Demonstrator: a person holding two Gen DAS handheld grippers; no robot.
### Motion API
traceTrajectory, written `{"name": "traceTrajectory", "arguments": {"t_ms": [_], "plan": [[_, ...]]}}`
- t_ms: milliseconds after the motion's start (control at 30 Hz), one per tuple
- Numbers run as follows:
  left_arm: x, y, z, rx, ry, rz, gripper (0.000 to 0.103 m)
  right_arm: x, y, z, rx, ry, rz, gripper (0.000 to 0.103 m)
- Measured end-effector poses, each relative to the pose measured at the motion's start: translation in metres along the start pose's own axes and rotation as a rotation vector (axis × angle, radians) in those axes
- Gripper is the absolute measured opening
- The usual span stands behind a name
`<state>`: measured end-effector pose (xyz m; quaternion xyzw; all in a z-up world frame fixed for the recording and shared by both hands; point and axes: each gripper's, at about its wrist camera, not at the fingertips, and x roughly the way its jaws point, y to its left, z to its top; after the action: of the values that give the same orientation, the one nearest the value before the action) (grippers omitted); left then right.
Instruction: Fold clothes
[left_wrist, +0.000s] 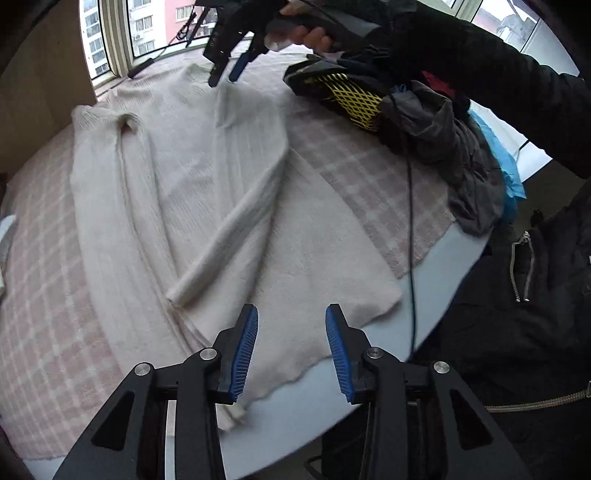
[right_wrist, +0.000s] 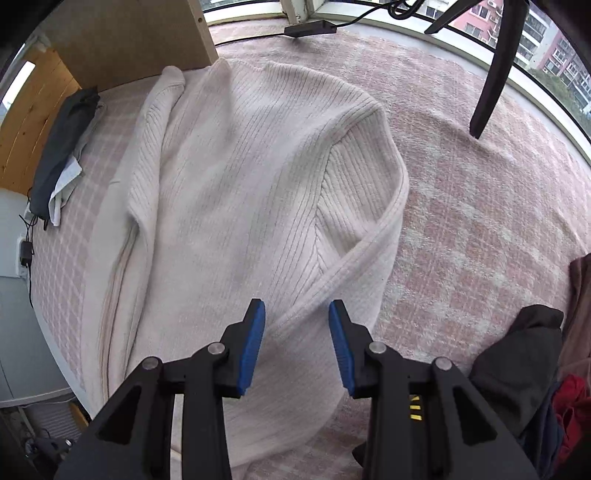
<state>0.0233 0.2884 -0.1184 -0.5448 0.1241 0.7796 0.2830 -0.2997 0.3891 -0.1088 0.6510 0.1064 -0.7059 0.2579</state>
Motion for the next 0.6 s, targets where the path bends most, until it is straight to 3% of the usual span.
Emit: {"name": "traceTrajectory", "arguments": {"t_ms": [100,200,233,300,400,433,533,567,600], "plan": [[0.025,0.027,0.023,0.029,0.034,0.107,0.036,-0.001,-0.001,-0.003,0.000,-0.004,0.007,0.036],[0.052,0.038,0.032,0.067,0.092,0.102,0.034,-0.002,-0.002,-0.005,0.000,-0.008,0.014,0.036],[0.058,0.038,0.032,0.076,0.108,0.090,0.032,-0.002,-0.006,-0.006,0.012,-0.010,0.018,0.036],[0.060,0.038,0.031,0.065,0.111,0.049,0.006,-0.002,-0.014,-0.007,0.038,-0.014,0.026,0.036],[0.042,0.030,0.028,-0.005,0.108,-0.022,0.005,-0.007,-0.024,-0.005,0.066,-0.030,0.037,0.036],[0.032,0.021,0.026,-0.020,0.105,-0.084,0.005,-0.010,-0.027,-0.003,0.069,-0.038,0.032,0.036],[0.006,-0.013,0.017,0.028,0.068,-0.239,0.021,-0.016,-0.029,0.007,0.074,-0.055,0.025,0.036],[-0.002,-0.022,0.014,0.047,0.054,-0.264,0.035,-0.017,-0.028,0.010,0.072,-0.056,0.021,0.036],[-0.005,-0.026,0.014,0.056,0.034,-0.224,0.044,-0.018,-0.028,0.014,0.070,-0.058,0.016,0.037]]}}
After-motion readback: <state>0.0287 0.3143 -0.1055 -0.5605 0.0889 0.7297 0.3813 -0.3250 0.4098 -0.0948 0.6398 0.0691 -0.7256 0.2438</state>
